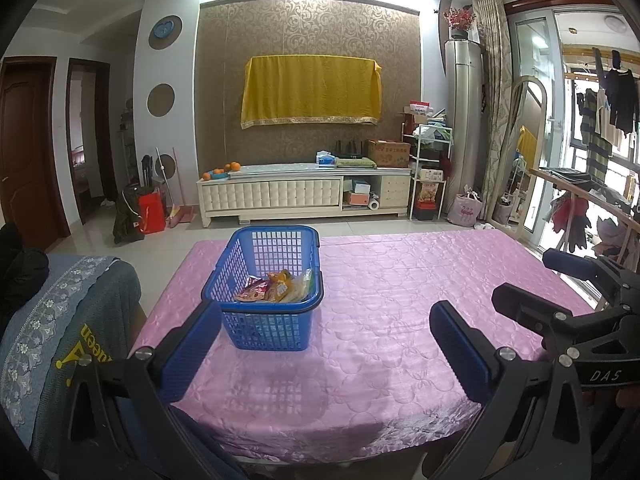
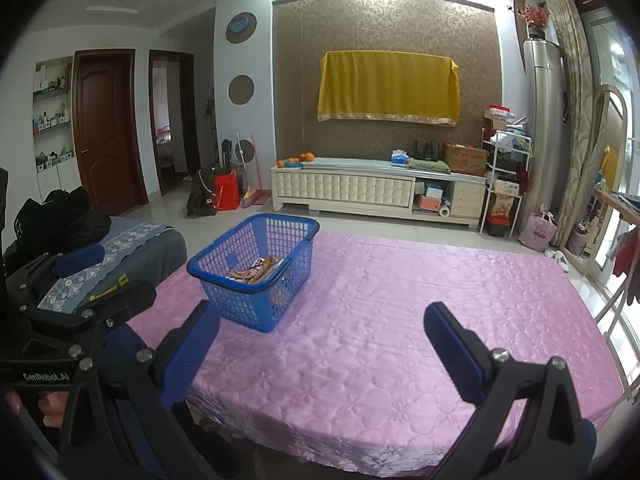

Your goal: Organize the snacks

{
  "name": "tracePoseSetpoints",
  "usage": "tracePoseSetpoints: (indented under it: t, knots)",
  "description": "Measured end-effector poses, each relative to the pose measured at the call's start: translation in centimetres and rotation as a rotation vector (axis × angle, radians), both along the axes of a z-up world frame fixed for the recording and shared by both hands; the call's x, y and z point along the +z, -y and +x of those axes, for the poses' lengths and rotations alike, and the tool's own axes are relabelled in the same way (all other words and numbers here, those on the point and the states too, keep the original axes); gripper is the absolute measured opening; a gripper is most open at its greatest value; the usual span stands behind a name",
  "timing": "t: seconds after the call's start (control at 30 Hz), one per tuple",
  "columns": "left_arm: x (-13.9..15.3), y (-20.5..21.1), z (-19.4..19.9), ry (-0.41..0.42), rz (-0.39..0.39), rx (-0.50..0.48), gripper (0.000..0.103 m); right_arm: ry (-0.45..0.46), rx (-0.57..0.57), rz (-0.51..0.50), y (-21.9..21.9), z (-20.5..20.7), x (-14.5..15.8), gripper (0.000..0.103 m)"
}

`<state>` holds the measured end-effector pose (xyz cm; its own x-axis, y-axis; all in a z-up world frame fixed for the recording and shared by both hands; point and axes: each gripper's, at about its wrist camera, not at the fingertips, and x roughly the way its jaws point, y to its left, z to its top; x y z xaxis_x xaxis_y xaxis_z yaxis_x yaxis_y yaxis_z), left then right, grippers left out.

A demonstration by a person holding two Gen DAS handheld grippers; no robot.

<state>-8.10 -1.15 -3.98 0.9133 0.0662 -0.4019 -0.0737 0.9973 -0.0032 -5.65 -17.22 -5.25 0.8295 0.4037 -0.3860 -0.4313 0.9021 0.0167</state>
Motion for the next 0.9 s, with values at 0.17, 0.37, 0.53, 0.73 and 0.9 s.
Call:
tracePoseSetpoints:
  t: [0.17, 0.37, 0.53, 0.73, 0.9]
  knots:
    - [-0.15, 0.00, -0.10, -0.003, 0.000, -0.002, 0.103, -0.002, 0.001, 0.003, 0.14, -0.09, 0.06, 0.103]
    - [-0.16, -0.05, -0.26, -0.005, 0.000, -0.001, 0.103, -0.001, 0.000, 0.003, 0.16, -0.14, 0.07, 0.103]
    - [-0.15, 0.22, -0.44, -0.003, 0.003, 0.003, 0.103, 0.000, 0.001, 0.003, 0.15, -0.16, 0.08, 0.103]
    - [-0.08, 0.31, -0.67, -0.002, 0.007, 0.004, 0.103, 0.001, 0.000, 0.005, 0.39, -0.24, 0.20, 0.103]
    - [-0.02, 0.37, -0.82, 0.001, 0.006, -0.001, 0.103, -0.003, -0.004, 0.005, 0.44, -0.37, 0.31, 0.103]
